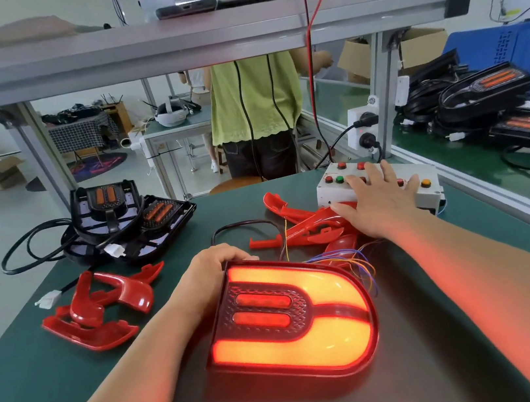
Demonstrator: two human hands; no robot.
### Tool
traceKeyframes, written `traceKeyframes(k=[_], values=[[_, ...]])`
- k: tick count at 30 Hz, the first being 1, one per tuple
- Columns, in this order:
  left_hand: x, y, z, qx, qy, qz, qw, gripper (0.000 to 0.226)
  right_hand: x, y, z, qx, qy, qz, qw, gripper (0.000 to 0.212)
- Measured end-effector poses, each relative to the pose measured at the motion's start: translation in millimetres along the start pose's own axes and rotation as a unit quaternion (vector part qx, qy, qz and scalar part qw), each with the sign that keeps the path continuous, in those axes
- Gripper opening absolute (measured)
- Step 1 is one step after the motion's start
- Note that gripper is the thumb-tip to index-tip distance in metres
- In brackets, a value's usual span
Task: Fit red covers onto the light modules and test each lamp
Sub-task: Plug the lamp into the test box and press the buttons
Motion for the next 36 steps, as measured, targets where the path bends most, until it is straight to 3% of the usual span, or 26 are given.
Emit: traceKeyframes(k=[6, 10, 14, 18, 21, 24, 31, 36], values=[[-10.0, -1.4, -3.6, -0.026, 0.078, 0.078, 0.994, 0.011, -0.6, 1.4, -2.8, 0.009, -0.002, -0.002, 1.000, 0.076], [-8.8, -1.1, -2.4, -0.015, 0.067, 0.066, 0.995, 0.023, -0.6, 1.4, -4.5, 0.016, -0.001, -0.005, 1.000, 0.076], [-5.1, 2.9, -2.6, -0.005, 0.039, 0.041, 0.998, 0.016, -0.7, -0.6, -3.2, 0.016, -0.009, -0.002, 1.000, 0.077], [3.9, 2.5, -0.3, 0.001, 0.011, -0.016, 1.000, 0.025, 0.1, 0.0, -2.3, 0.010, -0.008, -0.001, 1.000, 0.077], [-2.4, 2.7, -5.5, -0.027, 0.058, 0.051, 0.997, 0.011, -0.4, 1.2, -0.8, 0.014, -0.007, 0.003, 1.000, 0.077], [-10.2, -3.1, -8.2, -0.049, 0.106, 0.101, 0.988, 0.026, -0.7, 1.1, -0.3, 0.016, -0.007, 0.000, 1.000, 0.079], [-8.5, -3.5, -4.3, -0.024, 0.072, 0.074, 0.994, 0.011, -0.5, -1.6, -0.9, 0.020, -0.013, -0.006, 1.000, 0.081], [-6.1, -2.1, -1.3, 0.006, 0.098, 0.073, 0.992, 0.019, -1.8, -5.4, -1.3, 0.019, -0.008, -0.009, 1.000, 0.084]])
Point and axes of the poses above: each hand's wrist, its own y-axis towards the middle knuckle, its own z-axis out of the palm, x = y × z, the point moved 8 cm from there along y, towards the middle knuckle, and after that the axes turned 5 degrees about -x, right-handed, at the moved point
